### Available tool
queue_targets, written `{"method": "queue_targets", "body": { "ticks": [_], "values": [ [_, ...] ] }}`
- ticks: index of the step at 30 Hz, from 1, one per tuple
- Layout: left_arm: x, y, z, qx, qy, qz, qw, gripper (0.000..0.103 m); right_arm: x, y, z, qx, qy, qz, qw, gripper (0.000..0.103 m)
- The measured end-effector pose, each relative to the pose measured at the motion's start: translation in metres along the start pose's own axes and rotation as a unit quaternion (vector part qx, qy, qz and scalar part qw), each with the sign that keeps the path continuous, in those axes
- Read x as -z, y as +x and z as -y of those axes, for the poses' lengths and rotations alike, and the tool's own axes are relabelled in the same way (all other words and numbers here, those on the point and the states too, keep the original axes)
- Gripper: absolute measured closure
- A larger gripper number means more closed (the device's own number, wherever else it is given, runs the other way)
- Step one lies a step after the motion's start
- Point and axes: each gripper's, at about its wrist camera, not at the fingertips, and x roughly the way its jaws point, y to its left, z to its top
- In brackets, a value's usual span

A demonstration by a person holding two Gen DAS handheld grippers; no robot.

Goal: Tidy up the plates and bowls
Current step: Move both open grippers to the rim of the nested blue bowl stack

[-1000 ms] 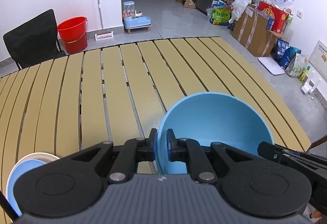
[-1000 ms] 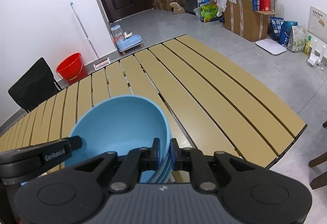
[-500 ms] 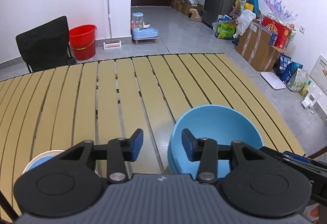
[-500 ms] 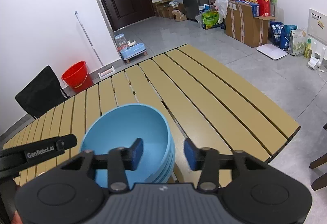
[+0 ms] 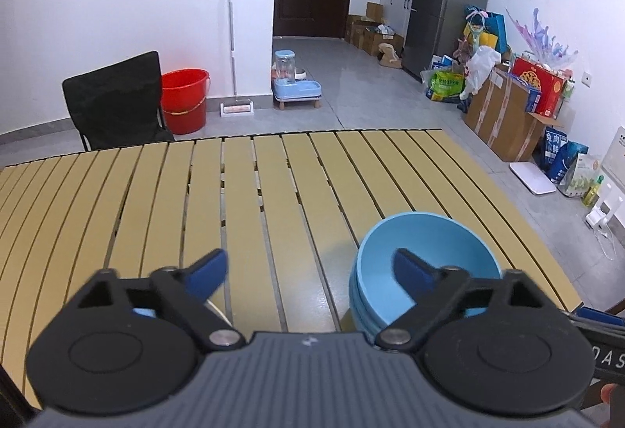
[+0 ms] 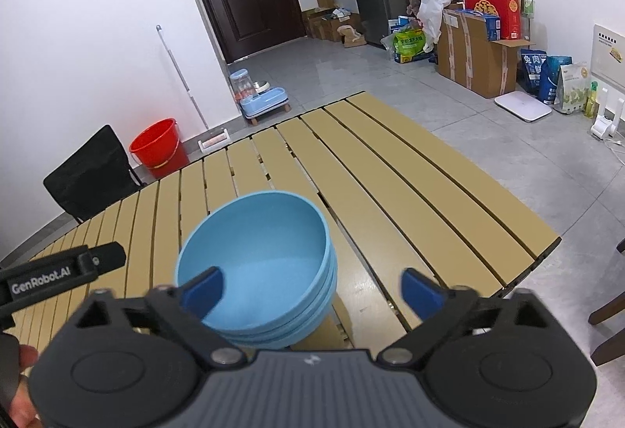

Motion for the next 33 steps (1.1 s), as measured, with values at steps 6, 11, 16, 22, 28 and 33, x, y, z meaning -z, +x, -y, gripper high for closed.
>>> {"method": "queue_targets", "body": {
  "ticks": [6,11,16,22,28,33],
  "values": [
    [0.003,-0.01,-0.004,-0.009,-0.006,0.0,0.9999,0.0,0.001,-0.007,0.002,-0.002,-0.002,0.0,1.0,0.0],
    [0.004,-0.013,-0.008,-0.009,-0.014,-0.008,0.9998,0.0,0.003,-0.009,0.001,0.001,-0.004,-0.007,1.0,0.0],
    [0.004,-0.01,-0.004,-0.011,-0.008,-0.03,0.9995,0.0,0.003,-0.009,0.003,0.003,-0.003,-0.013,1.0,0.0],
    [0.003,-0.004,-0.004,-0.007,-0.005,-0.052,0.9986,0.0,0.0,-0.009,0.0,0.003,-0.006,-0.014,1.0,0.0],
    [0.001,0.013,-0.005,-0.01,-0.007,-0.07,0.9975,0.0,0.002,0.002,0.005,0.004,-0.002,-0.025,1.0,0.0],
    [0.0,0.032,-0.006,-0.007,-0.015,-0.092,0.9956,0.0,0.001,0.017,0.008,0.004,0.004,-0.038,0.999,0.0]
  ]
}}
